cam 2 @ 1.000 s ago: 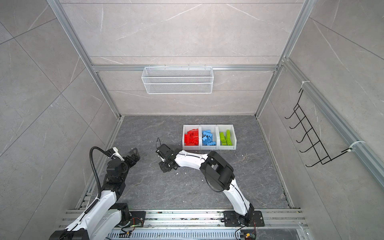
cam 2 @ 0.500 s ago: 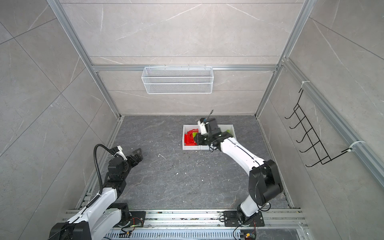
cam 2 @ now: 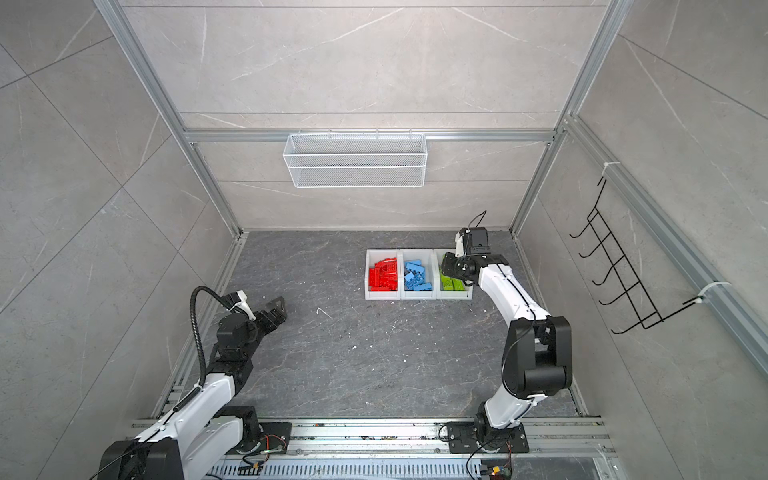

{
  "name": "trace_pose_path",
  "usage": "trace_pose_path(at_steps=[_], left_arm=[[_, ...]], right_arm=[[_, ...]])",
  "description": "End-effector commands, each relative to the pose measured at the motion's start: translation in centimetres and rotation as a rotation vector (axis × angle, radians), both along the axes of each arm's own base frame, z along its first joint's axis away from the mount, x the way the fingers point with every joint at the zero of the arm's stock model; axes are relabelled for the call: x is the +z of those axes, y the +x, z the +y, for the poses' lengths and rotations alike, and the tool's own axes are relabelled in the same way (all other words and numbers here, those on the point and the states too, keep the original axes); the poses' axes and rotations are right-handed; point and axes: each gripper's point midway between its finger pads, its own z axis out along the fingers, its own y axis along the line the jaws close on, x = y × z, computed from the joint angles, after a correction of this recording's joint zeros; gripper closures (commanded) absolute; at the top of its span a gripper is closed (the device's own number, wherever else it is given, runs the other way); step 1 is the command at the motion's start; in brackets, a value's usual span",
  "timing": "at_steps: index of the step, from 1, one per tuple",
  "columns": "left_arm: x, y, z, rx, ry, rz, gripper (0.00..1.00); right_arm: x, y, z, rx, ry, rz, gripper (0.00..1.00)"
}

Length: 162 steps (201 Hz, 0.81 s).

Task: Sort the legos into containers by color
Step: 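Carry the last lime-green brick into the green compartment and release it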

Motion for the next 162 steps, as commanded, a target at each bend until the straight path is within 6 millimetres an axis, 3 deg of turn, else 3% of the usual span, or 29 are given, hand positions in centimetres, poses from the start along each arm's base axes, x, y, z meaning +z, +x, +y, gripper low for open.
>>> trace_pose_path(at_steps=[1, 23, 40, 54, 72, 116, 162], left_arm=[[2.5, 0.9, 0.4, 0.004, 0.046, -0.068, 0.00], [3.3, 1.0, 0.7, 0.005, 0.104, -0.086, 0.00], [4.8, 0.9, 2.9, 0.113, 0.181, -0.035, 0.00], [5.9, 0.8, 3.5, 0.135, 0.217, -0.027, 0.00], [6.4, 1.0, 3.2, 0.123, 0.204, -0.043, 0.00], [5.4, 1.1, 1.2, 0.022, 0.132, -0.027, 0.00], [4.6, 0.3, 0.3, -0.040, 0.146, 0.013, 0.01]], right_arm=[[-0.5, 0.4, -1.6, -0.020, -0.054, 0.027, 0.78], [-1.1, 0.6, -2.4, -0.030, -0.083, 0.040, 0.77], [-1.4, 0.7, -2.4, -0.020, -0.089, 0.057, 0.75], [-1.4, 0.8, -2.8, -0.026, -0.105, 0.058, 0.75], [-1.2, 1.1, -2.9, -0.026, -0.099, 0.044, 0.74], [-1.2, 2.0, -3.6, -0.021, -0.112, 0.047, 0.73], [-2.5, 2.5, -3.9, -0.009, -0.121, 0.070, 0.69]])
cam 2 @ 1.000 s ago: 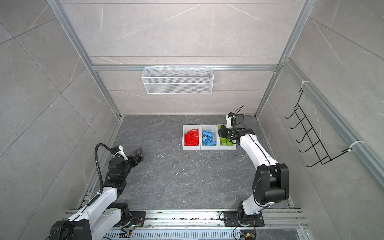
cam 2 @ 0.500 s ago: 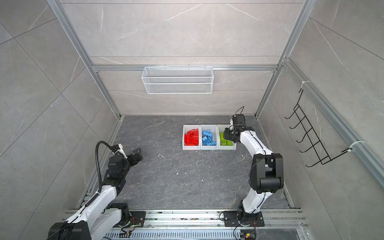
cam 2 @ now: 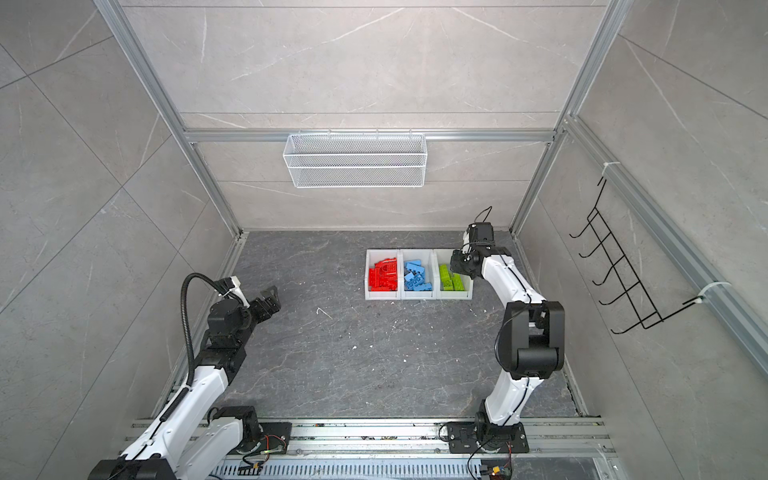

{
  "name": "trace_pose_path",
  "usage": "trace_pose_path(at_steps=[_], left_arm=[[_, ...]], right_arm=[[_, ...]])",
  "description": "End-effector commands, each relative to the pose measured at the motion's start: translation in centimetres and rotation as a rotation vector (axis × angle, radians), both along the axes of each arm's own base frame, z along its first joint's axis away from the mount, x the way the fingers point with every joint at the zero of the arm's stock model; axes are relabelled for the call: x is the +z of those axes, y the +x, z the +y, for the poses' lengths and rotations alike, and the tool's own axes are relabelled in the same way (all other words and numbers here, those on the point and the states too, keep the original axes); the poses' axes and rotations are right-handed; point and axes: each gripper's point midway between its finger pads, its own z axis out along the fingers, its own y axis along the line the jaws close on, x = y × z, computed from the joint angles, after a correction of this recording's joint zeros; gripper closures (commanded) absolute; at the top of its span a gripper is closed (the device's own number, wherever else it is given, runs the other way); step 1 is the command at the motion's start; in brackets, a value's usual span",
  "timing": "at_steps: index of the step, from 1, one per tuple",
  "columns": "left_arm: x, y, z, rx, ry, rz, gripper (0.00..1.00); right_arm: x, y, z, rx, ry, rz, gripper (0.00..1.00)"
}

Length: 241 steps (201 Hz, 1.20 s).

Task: Sort the legos into containers by color

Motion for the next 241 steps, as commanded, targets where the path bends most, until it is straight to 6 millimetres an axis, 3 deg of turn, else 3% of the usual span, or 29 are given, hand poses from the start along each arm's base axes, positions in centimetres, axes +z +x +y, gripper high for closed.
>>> trace_pose_path(at_steps=[1, 16, 49, 79, 111, 130, 144, 158, 181, 199, 217, 241], left_arm=[[0.2, -0.4, -0.8, -0.056, 0.012, 0.003, 0.01], [0.2, -0.6, -0.9, -0.062, -0.001, 0.001, 0.00], [-0.1, -0.8, -0.8, -0.060, 0.014, 0.039, 0.00], [0.0, -0.8, 0.1, -0.003, 0.020, 0.043, 0.00], [-0.1, -0.2, 2.8, 0.124, 0.125, -0.005, 0.00], [-1.0, 0.3, 4.2, 0.160, 0.269, -0.043, 0.00], [-2.0, 0.6, 5.4, 0.214, 0.346, -0.043, 0.00], [-3.0, 1.4, 5.4, 0.194, 0.393, -0.034, 0.00], [-4.9, 2.1, 5.4, 0.177, 0.439, -0.010, 0.00], [-5.2, 2.9, 4.7, 0.136, 0.464, -0.069, 0.00], [-6.9, 4.0, 4.0, 0.074, 0.467, -0.004, 0.00], [-8.4, 5.0, 3.4, 0.032, 0.475, -0.001, 0.00]], right_arm=[[-0.9, 0.1, -0.3, 0.016, -0.023, 0.030, 0.68], [-0.9, 0.2, 0.0, 0.019, -0.009, 0.013, 0.64], [-0.4, 0.8, 0.0, 0.019, -0.004, 0.004, 0.41], [2.2, 0.5, -0.3, -0.001, 0.009, -0.083, 0.32], [6.5, -2.4, -0.9, -0.014, 0.007, -0.280, 0.25], [6.9, -5.0, -1.6, -0.057, -0.006, -0.407, 0.19], [6.3, -6.8, -2.2, -0.098, -0.024, -0.498, 0.13], [5.8, -8.1, -2.4, -0.096, -0.041, -0.598, 0.11], [2.8, -9.9, -3.4, -0.125, -0.111, -0.561, 0.10], [1.5, -10.2, -3.8, -0.159, -0.108, -0.576, 0.10], [1.1, -9.5, -4.2, -0.166, -0.135, -0.648, 0.09], [-0.8, -9.5, -3.6, -0.113, -0.159, -0.613, 0.10]])
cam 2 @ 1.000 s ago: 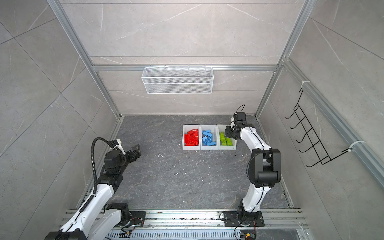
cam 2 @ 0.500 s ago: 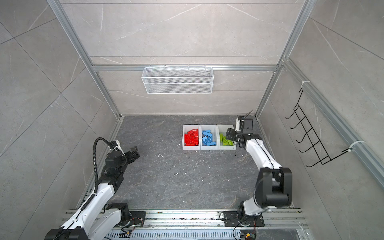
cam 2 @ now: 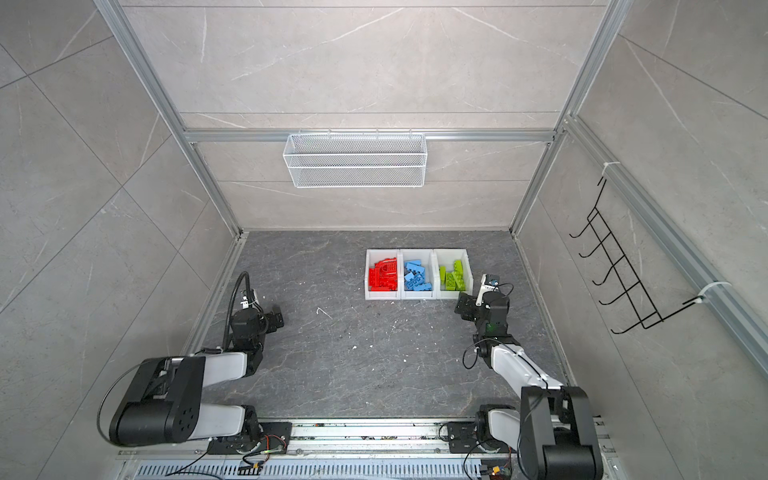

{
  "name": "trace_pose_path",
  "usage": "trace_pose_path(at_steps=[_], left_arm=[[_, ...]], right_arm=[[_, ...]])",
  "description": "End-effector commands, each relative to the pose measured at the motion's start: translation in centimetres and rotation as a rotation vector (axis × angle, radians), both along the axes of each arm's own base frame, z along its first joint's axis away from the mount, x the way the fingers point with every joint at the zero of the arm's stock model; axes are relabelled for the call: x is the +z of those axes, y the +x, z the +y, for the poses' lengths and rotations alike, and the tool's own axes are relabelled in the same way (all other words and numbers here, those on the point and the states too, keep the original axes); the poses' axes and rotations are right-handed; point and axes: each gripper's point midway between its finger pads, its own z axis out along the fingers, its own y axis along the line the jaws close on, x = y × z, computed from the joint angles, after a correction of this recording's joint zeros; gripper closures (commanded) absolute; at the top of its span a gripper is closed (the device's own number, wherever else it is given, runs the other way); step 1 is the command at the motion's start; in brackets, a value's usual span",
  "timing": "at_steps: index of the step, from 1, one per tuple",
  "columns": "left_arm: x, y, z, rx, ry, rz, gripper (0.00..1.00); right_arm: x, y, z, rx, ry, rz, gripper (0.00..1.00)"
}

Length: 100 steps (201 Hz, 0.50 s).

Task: Sort the legos into containers by color

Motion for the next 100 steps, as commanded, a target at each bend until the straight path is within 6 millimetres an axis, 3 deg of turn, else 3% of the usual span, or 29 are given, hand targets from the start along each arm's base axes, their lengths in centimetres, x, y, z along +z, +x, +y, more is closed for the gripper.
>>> trace_pose_path(at_steps=[1, 11, 18, 36, 41, 63, 81, 100], left_arm=[[2.6, 2.8, -0.8, -0.069, 0.039, -0.122, 0.00], [2.3, 2.9, -1.0, -0.086, 0.027, -0.097, 0.00], [2.1, 2.8, -1.0, -0.089, 0.022, -0.084, 0.00], [2.2, 3.0, -1.0, -0.089, 0.019, -0.083, 0.00], [2.1, 3.0, -0.9, -0.087, 0.017, -0.082, 0.00], [2.1, 3.0, -0.9, -0.087, 0.016, -0.083, 0.00], [2.2, 3.0, -0.8, -0.085, 0.017, -0.084, 0.00], [2.2, 3.0, -0.8, -0.085, 0.017, -0.085, 0.00]], right_arm=[[1.5, 1.0, 0.2, 0.019, -0.057, -0.117, 0.11], [0.6, 0.6, 0.6, 0.028, -0.077, -0.137, 0.11], [1.2, 0.8, 0.9, 0.028, -0.095, -0.185, 0.12], [0.7, 1.1, 2.3, 0.078, -0.135, -0.135, 0.12], [0.4, 1.3, 2.9, 0.099, -0.141, -0.114, 0.01], [-0.3, 2.3, 5.3, 0.202, -0.222, -0.069, 0.00], [-0.6, 1.7, 3.4, 0.126, -0.167, -0.170, 0.00], [-1.4, 1.6, 3.5, 0.154, -0.152, -0.183, 0.00]])
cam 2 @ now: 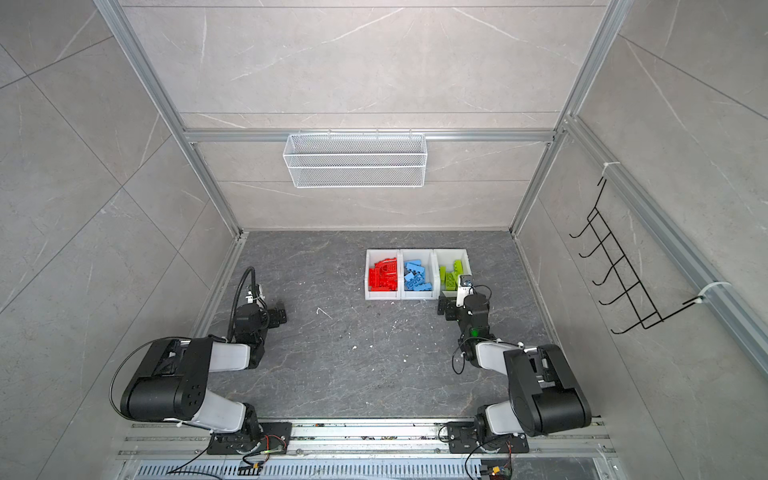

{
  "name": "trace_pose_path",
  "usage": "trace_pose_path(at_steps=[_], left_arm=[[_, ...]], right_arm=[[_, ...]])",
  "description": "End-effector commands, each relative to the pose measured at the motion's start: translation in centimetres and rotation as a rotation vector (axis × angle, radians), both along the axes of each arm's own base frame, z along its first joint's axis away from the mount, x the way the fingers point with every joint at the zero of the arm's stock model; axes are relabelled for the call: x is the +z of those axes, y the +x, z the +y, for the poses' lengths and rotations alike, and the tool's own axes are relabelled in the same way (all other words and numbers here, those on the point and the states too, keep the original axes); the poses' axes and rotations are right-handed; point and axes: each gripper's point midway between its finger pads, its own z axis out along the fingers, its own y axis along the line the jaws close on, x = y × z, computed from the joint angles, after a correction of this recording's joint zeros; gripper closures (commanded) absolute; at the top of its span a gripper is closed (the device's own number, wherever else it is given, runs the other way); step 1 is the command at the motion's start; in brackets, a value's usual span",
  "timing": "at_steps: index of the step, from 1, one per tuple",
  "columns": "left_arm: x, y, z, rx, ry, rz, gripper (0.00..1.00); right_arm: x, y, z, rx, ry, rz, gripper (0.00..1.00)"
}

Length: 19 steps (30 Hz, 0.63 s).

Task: Sort the legos into containers by color

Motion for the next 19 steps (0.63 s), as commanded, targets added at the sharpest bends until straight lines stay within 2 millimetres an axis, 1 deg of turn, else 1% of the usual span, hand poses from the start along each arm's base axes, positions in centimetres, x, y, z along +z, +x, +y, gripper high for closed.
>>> trace_pose_path(at_steps=[1, 2, 4, 6, 8, 10, 12, 19], left_arm=[[2.15, 1.24, -0.03, -0.015, 0.015, -0.074, 0.00], [2.06, 1.20, -0.03, -0.015, 0.015, -0.070, 0.00], [2.04, 1.18, -0.03, -0.015, 0.015, -0.070, 0.00], [2.04, 1.16, -0.04, -0.015, 0.015, -0.071, 0.00], [2.06, 1.17, -0.04, -0.015, 0.014, -0.072, 0.00], [2.09, 1.18, -0.05, -0.015, 0.013, -0.072, 0.00], [2.11, 1.19, -0.05, -0.016, 0.014, -0.073, 0.00], [2.09, 1.17, -0.05, -0.016, 0.014, -0.073, 0.00]], right_arm=[[0.36, 0.26, -0.66, 0.003, -0.003, -0.083, 0.00], [0.69, 0.63, -0.56, 0.004, -0.004, -0.105, 0.00], [-0.07, 0.67, -1.26, -0.039, -0.012, -0.025, 0.00], [0.18, 1.10, -1.34, -0.040, 0.010, -0.051, 0.00], [-0.11, 0.86, -1.45, -0.043, -0.001, -0.024, 0.00], [0.30, 0.81, -1.54, -0.050, -0.002, -0.063, 0.00], [0.01, 0.99, -1.49, -0.049, -0.002, -0.039, 0.00], [0.01, 1.05, -1.46, -0.044, 0.005, -0.036, 0.00]])
